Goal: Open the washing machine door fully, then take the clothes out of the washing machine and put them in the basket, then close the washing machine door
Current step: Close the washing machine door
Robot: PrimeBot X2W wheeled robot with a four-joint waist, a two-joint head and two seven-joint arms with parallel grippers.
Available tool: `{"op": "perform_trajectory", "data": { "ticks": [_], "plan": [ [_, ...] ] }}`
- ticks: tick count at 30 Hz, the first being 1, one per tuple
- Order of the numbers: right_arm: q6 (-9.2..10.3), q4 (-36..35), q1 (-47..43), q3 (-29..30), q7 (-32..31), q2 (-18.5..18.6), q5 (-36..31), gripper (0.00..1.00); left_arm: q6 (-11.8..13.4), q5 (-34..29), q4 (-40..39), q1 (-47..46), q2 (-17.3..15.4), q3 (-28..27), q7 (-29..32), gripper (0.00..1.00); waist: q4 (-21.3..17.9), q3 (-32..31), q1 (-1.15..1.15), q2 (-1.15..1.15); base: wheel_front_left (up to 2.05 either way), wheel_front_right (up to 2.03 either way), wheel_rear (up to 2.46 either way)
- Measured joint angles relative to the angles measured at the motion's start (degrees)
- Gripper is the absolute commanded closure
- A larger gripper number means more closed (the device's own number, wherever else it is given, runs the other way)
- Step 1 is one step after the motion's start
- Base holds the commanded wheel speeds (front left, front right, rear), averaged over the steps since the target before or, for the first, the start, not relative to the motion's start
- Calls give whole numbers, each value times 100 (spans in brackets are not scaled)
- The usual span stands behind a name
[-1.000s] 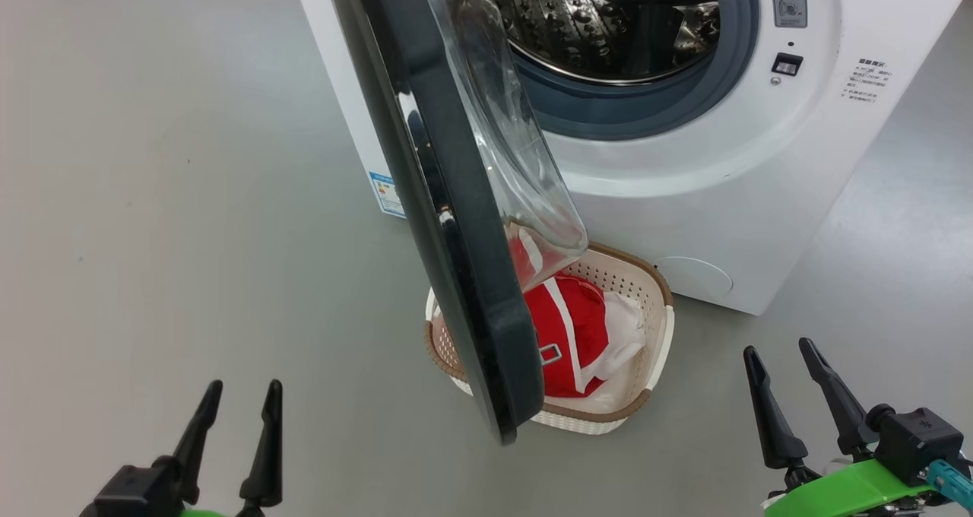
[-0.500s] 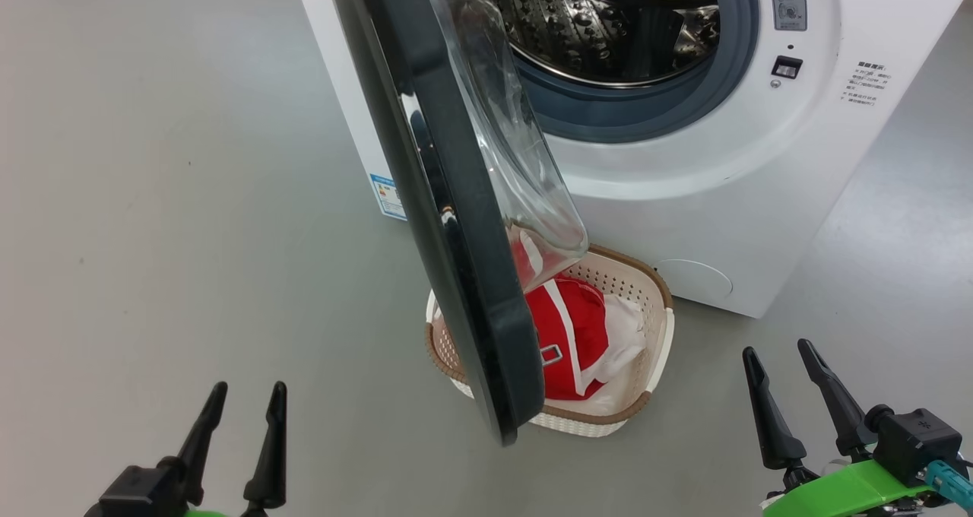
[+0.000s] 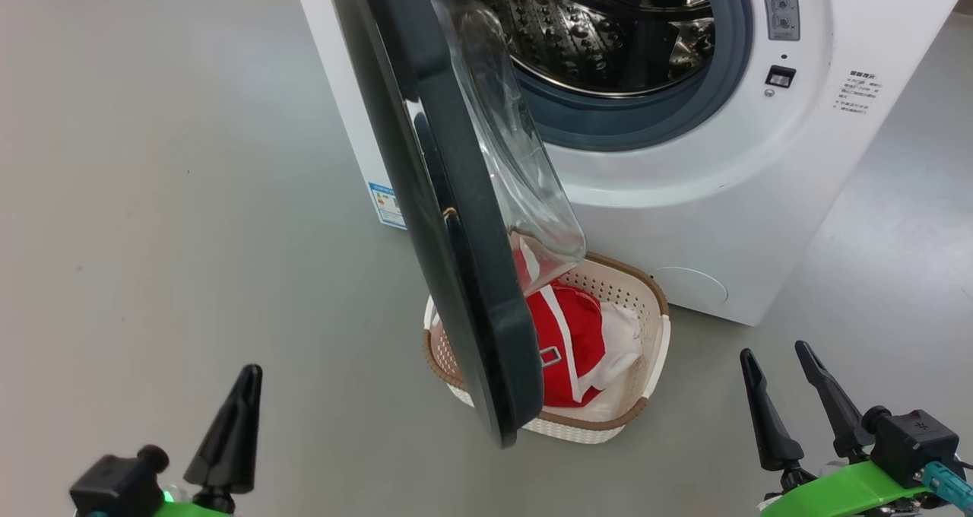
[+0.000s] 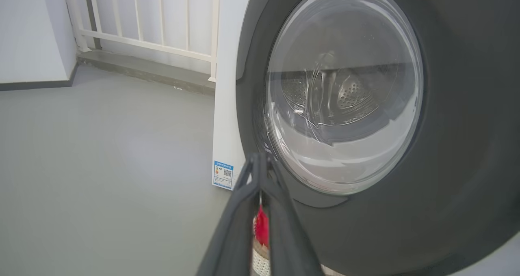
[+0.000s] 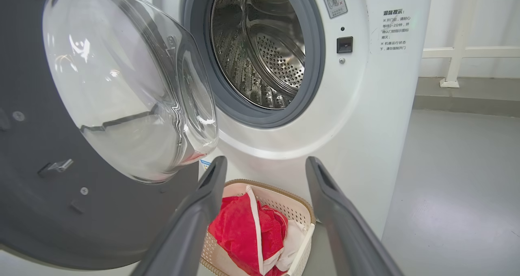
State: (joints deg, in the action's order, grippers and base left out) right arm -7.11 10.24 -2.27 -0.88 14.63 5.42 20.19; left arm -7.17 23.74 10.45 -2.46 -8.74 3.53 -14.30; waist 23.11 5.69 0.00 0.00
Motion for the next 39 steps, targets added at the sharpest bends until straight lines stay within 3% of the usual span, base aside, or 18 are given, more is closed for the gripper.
{"op": "perform_trajectory", "data": {
  "ticks": [5,16,27,39],
  "plan": [
    [0,1,-1,-10,0,-7,0,0,0,584,-398,-293,-461,403,-1,100,-48,-4,0,0,0,0,0],
    [0,-20,-4,-2,0,-19,43,0,0,1016,-902,-960,-1182,1519,-1,100,-244,41,0,0,0,0,0],
    [0,-85,-1,73,0,-35,43,0,0,1065,-1000,-1411,-1210,2101,-1,100,-548,233,0,0,0,0,0],
    [0,-120,25,180,0,-118,42,0,1,1073,-935,-1920,-1207,2278,-18,100,-918,432,0,0,0,0,0]
  ]
}}
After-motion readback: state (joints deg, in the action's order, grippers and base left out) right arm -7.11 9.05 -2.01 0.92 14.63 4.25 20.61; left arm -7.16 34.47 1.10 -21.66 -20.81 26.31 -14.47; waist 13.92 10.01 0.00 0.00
